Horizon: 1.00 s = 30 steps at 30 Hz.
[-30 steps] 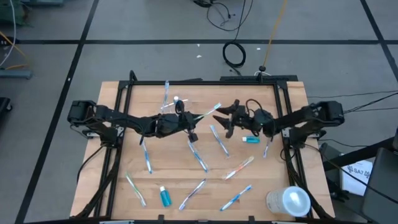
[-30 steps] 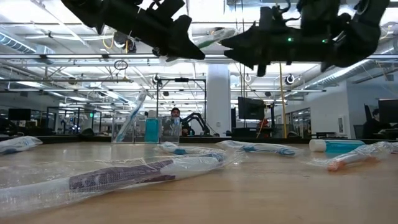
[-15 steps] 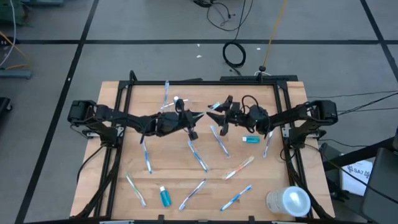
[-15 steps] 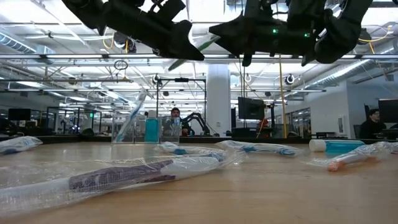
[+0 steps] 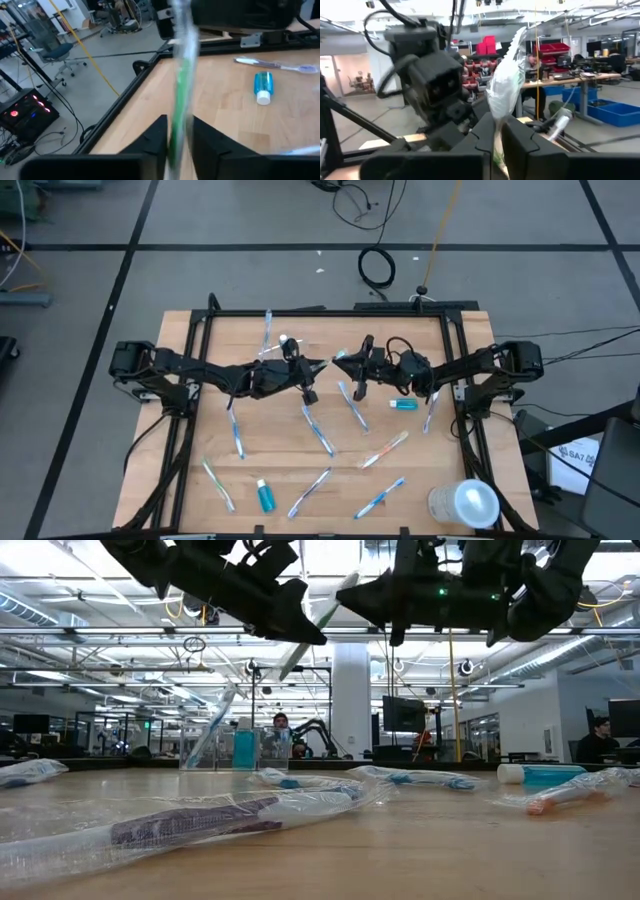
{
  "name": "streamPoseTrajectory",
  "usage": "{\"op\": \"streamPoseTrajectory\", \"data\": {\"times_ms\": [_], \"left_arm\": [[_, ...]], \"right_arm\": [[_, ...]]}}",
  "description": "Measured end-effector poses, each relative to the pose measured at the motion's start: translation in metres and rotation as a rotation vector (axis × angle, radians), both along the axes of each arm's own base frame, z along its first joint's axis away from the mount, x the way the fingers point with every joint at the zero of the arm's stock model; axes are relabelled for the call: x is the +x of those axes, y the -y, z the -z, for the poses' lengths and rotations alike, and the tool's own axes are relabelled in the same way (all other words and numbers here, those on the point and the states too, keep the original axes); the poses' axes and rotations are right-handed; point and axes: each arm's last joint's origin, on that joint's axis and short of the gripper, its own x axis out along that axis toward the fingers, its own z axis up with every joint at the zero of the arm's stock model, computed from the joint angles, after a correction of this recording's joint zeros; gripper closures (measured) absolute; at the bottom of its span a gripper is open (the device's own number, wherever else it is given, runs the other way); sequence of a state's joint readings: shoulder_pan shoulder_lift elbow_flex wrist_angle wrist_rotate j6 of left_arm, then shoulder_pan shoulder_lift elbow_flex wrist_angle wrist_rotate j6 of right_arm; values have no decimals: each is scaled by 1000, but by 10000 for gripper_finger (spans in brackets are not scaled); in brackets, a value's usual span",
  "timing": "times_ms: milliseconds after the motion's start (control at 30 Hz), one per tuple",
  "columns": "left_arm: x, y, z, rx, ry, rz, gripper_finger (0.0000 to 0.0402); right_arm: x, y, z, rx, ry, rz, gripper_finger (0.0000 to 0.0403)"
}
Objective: Pick & Place toothbrushing station
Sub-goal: Put the green toothbrush into the transparent organizer
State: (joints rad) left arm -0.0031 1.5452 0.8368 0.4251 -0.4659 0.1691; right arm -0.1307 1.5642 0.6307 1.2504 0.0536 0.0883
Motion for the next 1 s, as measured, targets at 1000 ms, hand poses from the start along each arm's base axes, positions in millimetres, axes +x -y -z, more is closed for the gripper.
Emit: {"op": "streamPoseTrajectory", "data": {"times_ms": [1000], "left_arm": [[1,10,0,-51,12,78,251]], "right_arm": [[27,6,-5,-38,-289,-32,390]]}}
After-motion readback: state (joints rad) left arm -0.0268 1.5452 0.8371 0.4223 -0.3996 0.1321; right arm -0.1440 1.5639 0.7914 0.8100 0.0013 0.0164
